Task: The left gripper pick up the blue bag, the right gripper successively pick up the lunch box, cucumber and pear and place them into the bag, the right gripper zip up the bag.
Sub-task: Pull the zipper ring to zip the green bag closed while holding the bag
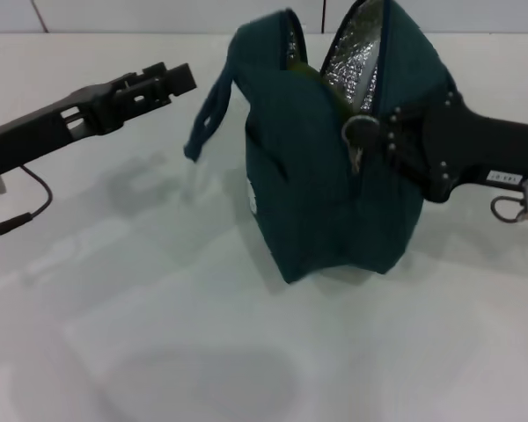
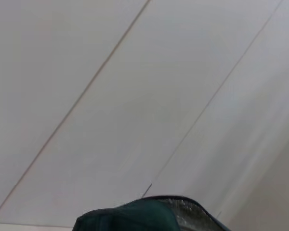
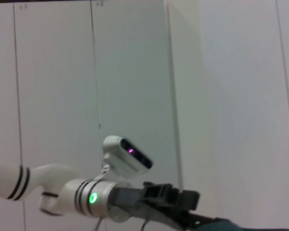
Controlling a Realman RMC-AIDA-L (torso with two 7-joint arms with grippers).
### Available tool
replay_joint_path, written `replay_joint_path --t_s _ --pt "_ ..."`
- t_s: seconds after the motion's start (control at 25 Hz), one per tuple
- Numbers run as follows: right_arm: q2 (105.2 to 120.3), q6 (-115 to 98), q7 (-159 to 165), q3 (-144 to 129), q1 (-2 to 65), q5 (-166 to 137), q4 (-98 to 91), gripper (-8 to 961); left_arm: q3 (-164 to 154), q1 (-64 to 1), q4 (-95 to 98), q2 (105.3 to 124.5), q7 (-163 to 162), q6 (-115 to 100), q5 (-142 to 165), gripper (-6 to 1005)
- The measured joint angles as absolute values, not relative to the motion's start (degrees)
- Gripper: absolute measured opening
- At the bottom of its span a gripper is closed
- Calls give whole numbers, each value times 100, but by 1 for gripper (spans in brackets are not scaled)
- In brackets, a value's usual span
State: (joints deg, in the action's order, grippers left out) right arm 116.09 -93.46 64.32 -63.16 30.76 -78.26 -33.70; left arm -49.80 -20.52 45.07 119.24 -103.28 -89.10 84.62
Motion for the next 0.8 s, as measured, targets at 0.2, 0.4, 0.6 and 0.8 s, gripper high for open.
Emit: replay_joint_path --t_s 0.2,0.4,0.6,0.8 --pt "11572 -9129 6501 -6854 3091 -7839 -3525 6 -4973 -1882 4489 11922 -10274 -8941 8279 875" --pt "11556 -8987 6612 -6947 3134 -7621 -3780 6 -4969 -1815 4452 11935 -10261 -9067 8215 874" --pt "11587 -8844 6640 -7455 3190 -7632 -3789 6 -4966 -1737 4413 11932 -10259 -9227 8210 874" --pt "11598 -8724 6627 -7472 3392 -7293 -3866 5 -4965 -1616 4412 11921 -10237 -9249 8210 875"
